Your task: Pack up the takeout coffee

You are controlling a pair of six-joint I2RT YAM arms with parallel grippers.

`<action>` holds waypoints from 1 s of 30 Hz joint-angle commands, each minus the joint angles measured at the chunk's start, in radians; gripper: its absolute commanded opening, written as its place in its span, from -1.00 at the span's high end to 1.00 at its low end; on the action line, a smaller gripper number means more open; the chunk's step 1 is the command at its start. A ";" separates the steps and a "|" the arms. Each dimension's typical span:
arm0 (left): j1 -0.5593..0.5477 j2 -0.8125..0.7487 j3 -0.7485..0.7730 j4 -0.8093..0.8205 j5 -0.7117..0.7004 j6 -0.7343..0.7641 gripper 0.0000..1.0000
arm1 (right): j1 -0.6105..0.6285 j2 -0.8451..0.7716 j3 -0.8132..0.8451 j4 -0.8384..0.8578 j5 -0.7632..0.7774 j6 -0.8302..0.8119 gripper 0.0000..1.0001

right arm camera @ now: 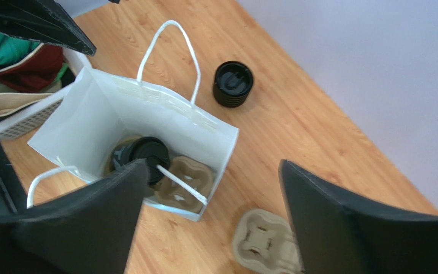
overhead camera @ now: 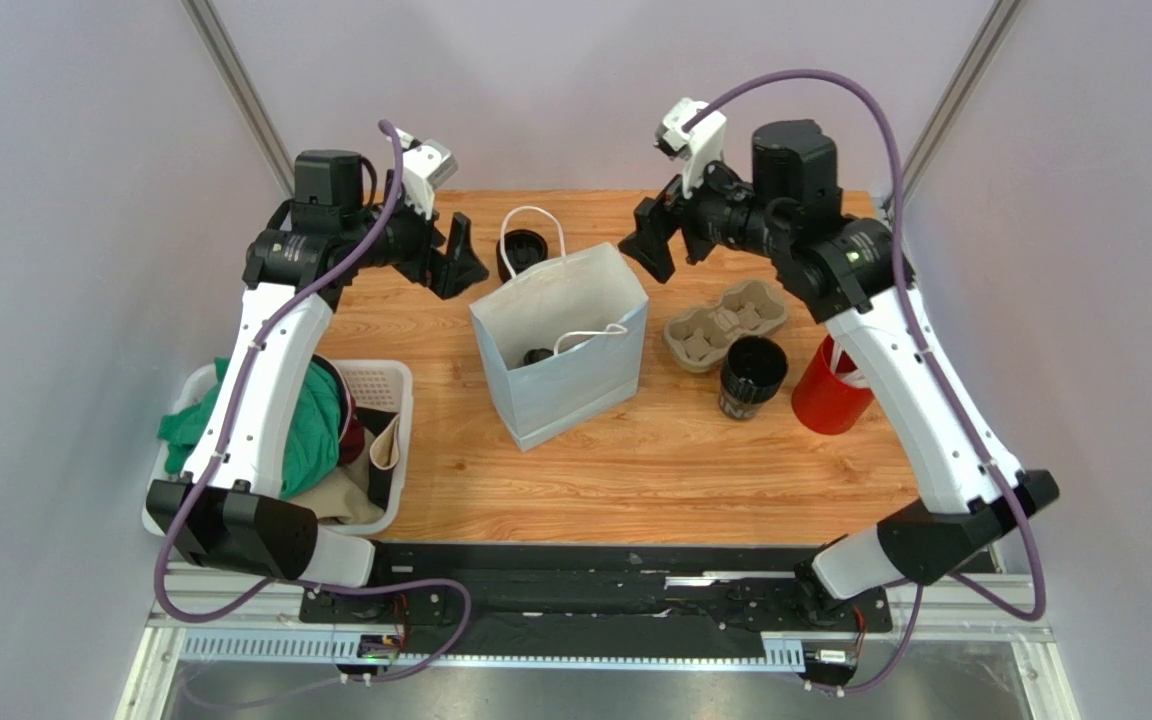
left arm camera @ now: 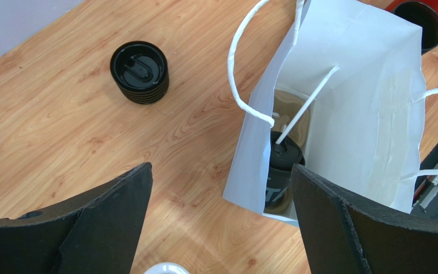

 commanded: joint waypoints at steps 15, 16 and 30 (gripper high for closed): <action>0.238 -0.071 0.162 0.076 -0.125 -0.153 -0.98 | -0.321 -0.251 -0.076 0.190 0.436 0.002 -0.98; 0.268 -0.059 0.201 0.067 -0.105 -0.164 -0.98 | -0.362 -0.259 -0.074 0.196 0.439 0.002 -0.98; 0.354 -0.184 0.303 0.090 -0.083 -0.138 -0.98 | -0.367 -0.343 -0.012 0.100 0.517 0.022 -0.98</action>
